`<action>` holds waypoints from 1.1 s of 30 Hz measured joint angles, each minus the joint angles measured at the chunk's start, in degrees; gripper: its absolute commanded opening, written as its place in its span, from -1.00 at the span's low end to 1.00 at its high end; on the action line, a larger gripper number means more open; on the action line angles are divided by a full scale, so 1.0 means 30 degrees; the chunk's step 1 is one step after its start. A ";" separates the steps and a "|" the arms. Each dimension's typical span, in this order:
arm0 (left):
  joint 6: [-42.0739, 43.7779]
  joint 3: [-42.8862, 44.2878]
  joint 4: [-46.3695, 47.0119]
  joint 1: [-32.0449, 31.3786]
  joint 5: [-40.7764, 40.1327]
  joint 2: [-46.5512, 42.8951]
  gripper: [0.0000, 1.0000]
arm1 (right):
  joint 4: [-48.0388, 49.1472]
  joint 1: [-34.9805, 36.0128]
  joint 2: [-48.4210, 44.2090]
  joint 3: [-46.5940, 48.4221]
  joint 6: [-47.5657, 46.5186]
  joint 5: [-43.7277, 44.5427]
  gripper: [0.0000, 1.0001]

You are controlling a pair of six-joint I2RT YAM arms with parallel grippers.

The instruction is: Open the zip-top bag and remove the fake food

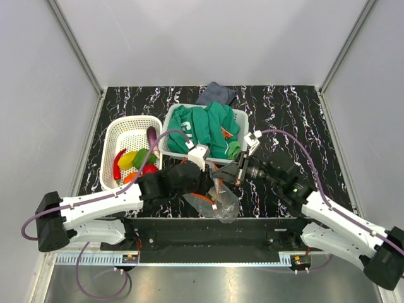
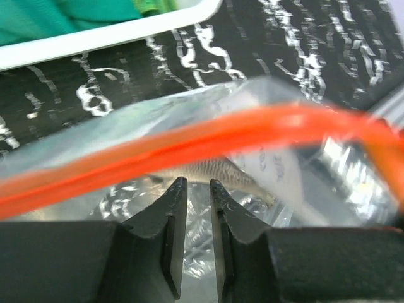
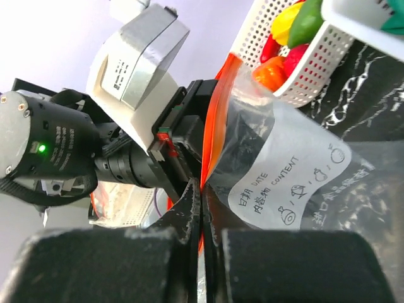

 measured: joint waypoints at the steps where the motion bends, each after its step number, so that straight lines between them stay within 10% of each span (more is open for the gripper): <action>1: 0.0007 0.0022 -0.0219 0.0000 -0.0255 -0.0007 -0.51 | 0.0364 0.0262 0.0357 0.0007 0.0051 0.0138 -1.00; 10: 0.0474 0.0474 -0.2317 0.0947 -0.1851 -0.1413 -0.54 | 0.2033 0.1384 0.3876 0.1676 -0.0350 0.0459 -1.00; 24: -0.1523 -0.3759 0.0685 0.1501 -0.0313 0.0393 -0.73 | 0.1035 0.1443 0.1071 -0.1909 -0.0495 0.2433 -1.00; 33: -0.3169 -0.3730 0.2149 0.0714 0.0211 0.2871 -0.06 | -0.0612 0.1450 -0.0437 -0.1953 -0.0903 0.3206 -1.00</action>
